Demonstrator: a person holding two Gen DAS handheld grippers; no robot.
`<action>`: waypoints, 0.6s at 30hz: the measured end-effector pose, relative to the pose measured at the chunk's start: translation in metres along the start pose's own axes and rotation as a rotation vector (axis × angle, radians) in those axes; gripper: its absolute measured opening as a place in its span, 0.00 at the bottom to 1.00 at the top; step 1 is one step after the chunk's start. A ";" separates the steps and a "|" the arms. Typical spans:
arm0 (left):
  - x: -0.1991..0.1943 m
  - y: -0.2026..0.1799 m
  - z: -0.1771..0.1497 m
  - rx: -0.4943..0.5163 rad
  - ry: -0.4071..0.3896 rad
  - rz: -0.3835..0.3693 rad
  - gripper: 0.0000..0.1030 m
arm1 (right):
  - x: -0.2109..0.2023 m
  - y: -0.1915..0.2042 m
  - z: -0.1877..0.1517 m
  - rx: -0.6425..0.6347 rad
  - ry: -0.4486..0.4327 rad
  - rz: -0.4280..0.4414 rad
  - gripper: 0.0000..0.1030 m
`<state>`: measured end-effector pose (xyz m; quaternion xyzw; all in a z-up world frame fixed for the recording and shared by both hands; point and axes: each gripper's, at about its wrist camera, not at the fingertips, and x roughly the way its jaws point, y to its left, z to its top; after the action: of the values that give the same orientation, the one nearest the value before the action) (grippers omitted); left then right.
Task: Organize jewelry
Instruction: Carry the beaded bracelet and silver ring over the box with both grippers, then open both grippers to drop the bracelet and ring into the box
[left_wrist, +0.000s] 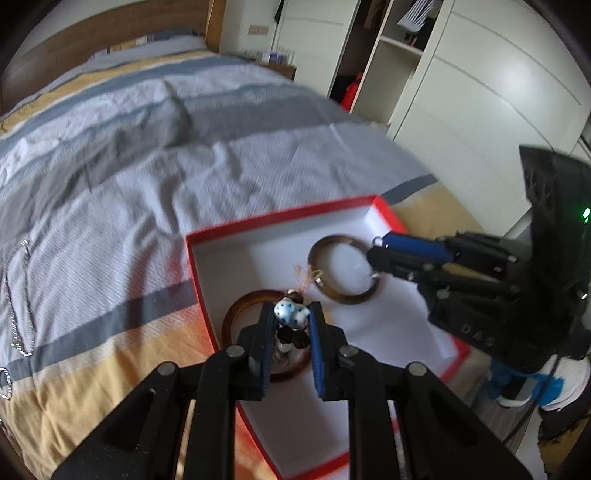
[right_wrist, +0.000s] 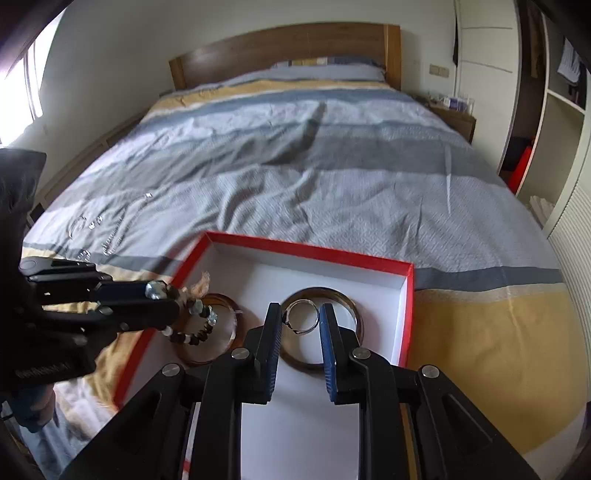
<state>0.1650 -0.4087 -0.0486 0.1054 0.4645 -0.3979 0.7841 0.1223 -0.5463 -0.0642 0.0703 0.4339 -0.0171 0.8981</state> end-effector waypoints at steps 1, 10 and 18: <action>0.007 0.001 -0.001 0.002 0.010 0.002 0.16 | 0.005 -0.001 0.000 -0.001 0.010 -0.002 0.20; 0.039 0.014 -0.013 -0.024 0.065 0.010 0.16 | 0.042 -0.006 -0.009 -0.001 0.105 -0.008 0.20; 0.041 0.017 -0.013 -0.036 0.077 -0.011 0.17 | 0.047 -0.002 -0.011 -0.032 0.140 -0.030 0.21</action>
<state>0.1793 -0.4121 -0.0930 0.1038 0.5018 -0.3895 0.7653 0.1434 -0.5456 -0.1080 0.0506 0.4970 -0.0186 0.8661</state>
